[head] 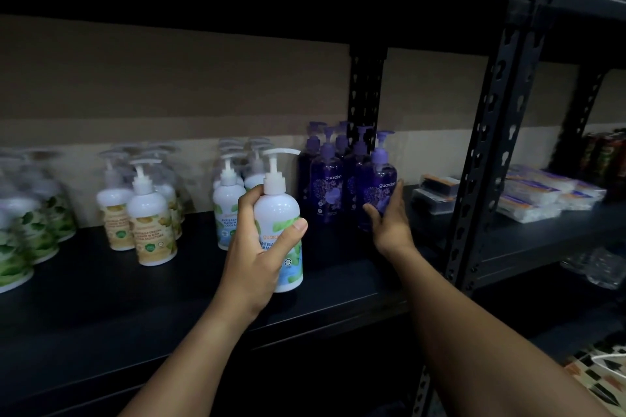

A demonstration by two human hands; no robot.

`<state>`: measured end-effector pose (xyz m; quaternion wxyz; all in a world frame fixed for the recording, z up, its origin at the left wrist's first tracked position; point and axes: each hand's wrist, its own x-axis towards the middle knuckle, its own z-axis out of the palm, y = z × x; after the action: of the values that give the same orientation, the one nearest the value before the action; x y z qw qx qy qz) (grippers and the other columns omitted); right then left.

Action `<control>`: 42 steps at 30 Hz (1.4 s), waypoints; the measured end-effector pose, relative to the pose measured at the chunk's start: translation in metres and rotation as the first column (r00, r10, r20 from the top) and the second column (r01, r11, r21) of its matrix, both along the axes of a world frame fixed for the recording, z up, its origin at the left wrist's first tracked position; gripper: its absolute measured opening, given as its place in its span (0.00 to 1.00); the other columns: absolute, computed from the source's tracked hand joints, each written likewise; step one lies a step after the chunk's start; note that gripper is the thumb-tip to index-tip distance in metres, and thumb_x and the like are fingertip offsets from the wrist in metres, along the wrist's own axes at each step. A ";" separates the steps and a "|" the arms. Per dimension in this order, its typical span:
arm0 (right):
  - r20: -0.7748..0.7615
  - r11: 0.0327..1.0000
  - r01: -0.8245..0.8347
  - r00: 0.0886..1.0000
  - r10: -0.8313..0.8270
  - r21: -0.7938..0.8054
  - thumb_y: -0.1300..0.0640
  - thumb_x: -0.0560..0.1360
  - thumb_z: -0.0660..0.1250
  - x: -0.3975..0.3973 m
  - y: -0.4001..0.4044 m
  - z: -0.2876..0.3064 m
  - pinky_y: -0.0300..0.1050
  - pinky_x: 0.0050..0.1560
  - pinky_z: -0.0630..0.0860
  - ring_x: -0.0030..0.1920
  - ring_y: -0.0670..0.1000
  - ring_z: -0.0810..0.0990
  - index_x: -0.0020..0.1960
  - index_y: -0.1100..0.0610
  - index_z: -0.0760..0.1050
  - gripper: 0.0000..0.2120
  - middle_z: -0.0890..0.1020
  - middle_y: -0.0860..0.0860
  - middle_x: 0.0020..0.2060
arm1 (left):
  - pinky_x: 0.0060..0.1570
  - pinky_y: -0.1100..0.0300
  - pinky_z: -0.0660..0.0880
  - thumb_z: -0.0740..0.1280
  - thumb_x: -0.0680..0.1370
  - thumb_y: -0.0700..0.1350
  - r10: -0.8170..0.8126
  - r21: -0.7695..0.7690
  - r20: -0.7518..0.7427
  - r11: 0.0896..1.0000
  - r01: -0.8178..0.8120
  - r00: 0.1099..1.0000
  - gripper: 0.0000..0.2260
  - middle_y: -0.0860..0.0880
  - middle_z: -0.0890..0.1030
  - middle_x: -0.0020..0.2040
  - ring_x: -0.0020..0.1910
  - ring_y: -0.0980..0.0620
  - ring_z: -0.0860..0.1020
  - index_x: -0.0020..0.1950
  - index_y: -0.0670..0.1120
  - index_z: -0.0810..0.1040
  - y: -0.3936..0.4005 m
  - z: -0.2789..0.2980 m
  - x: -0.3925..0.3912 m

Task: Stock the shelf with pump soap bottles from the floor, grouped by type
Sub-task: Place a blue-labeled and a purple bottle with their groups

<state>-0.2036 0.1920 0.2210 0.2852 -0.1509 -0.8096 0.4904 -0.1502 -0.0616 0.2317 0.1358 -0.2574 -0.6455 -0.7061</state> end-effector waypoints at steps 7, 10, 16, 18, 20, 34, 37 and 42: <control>-0.062 0.976 0.117 0.992 -0.107 0.186 0.48 0.81 0.68 0.005 -0.002 -0.008 0.56 0.80 0.45 0.82 0.61 0.43 0.83 0.54 0.37 0.46 0.42 0.60 0.82 | 0.65 0.44 0.79 0.75 0.70 0.62 0.054 -0.055 0.001 0.997 -0.054 0.999 0.32 0.50 0.81 0.62 0.58 0.51 0.83 0.72 0.61 0.69 0.001 -0.002 0.001; -0.221 0.886 0.228 0.964 -0.148 0.404 0.47 0.79 0.70 0.016 -0.013 -0.008 0.64 0.74 0.59 0.75 0.63 0.57 0.83 0.53 0.50 0.42 0.56 0.64 0.77 | 0.67 0.44 0.77 0.76 0.70 0.61 0.065 -0.072 0.016 0.995 -0.064 0.998 0.32 0.46 0.76 0.68 0.60 0.52 0.82 0.71 0.63 0.68 -0.002 -0.002 0.000; 0.149 0.628 -0.279 0.956 0.252 0.727 0.41 0.78 0.69 0.031 -0.050 -0.012 0.55 0.72 0.63 0.71 0.58 0.62 0.82 0.48 0.55 0.39 0.60 0.54 0.72 | 0.68 0.43 0.76 0.76 0.70 0.63 0.145 -0.111 0.020 0.984 -0.142 0.989 0.32 0.46 0.76 0.67 0.63 0.49 0.79 0.71 0.64 0.68 0.003 -0.012 0.010; 0.270 0.580 -0.395 0.917 0.294 0.712 0.41 0.80 0.65 0.031 -0.063 -0.013 0.53 0.72 0.62 0.73 0.56 0.60 0.83 0.47 0.50 0.38 0.58 0.53 0.75 | 0.68 0.45 0.75 0.76 0.70 0.63 0.184 -0.154 0.024 0.972 -0.178 0.983 0.31 0.47 0.75 0.66 0.64 0.51 0.78 0.69 0.64 0.69 0.006 -0.015 0.012; 0.351 0.569 -0.468 0.884 0.310 0.676 0.42 0.82 0.61 0.030 -0.070 -0.014 0.54 0.73 0.62 0.75 0.57 0.61 0.83 0.47 0.48 0.36 0.58 0.53 0.77 | 0.68 0.52 0.74 0.78 0.73 0.58 0.221 -0.187 0.016 0.959 -0.214 0.975 0.28 0.48 0.74 0.65 0.63 0.58 0.75 0.69 0.64 0.69 0.009 -0.016 0.015; 0.435 0.615 -0.503 0.858 0.273 0.607 0.38 0.82 0.59 0.024 -0.068 -0.018 0.53 0.73 0.64 0.74 0.57 0.63 0.83 0.48 0.49 0.36 0.65 0.54 0.76 | 0.73 0.37 0.51 0.75 0.61 0.73 0.704 -0.367 -0.360 0.496 -0.787 0.612 0.35 0.46 0.56 0.79 0.77 0.41 0.54 0.63 0.59 0.80 0.021 -0.018 -0.032; 0.431 0.615 -0.500 0.860 0.273 0.610 0.38 0.81 0.59 0.024 -0.068 -0.016 0.52 0.73 0.63 0.74 0.56 0.63 0.83 0.48 0.49 0.36 0.65 0.53 0.75 | 0.77 0.36 0.45 0.70 0.60 0.79 0.716 -0.515 -0.334 0.406 -0.755 0.613 0.37 0.47 0.46 0.80 0.78 0.43 0.45 0.65 0.63 0.77 0.019 -0.011 -0.052; 0.427 0.615 -0.495 0.863 0.268 0.614 0.37 0.81 0.59 0.023 -0.068 -0.017 0.51 0.73 0.63 0.74 0.55 0.63 0.83 0.47 0.48 0.37 0.64 0.52 0.76 | 0.77 0.36 0.41 0.73 0.60 0.77 0.705 -0.543 -0.356 0.378 -0.750 0.613 0.38 0.46 0.43 0.82 0.79 0.43 0.42 0.66 0.63 0.76 0.018 -0.007 -0.079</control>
<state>-0.1809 0.1244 0.2042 0.0850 0.0769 -0.9797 0.1642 -0.2295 -0.0432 0.2249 0.3546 0.0001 -0.8871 -0.2956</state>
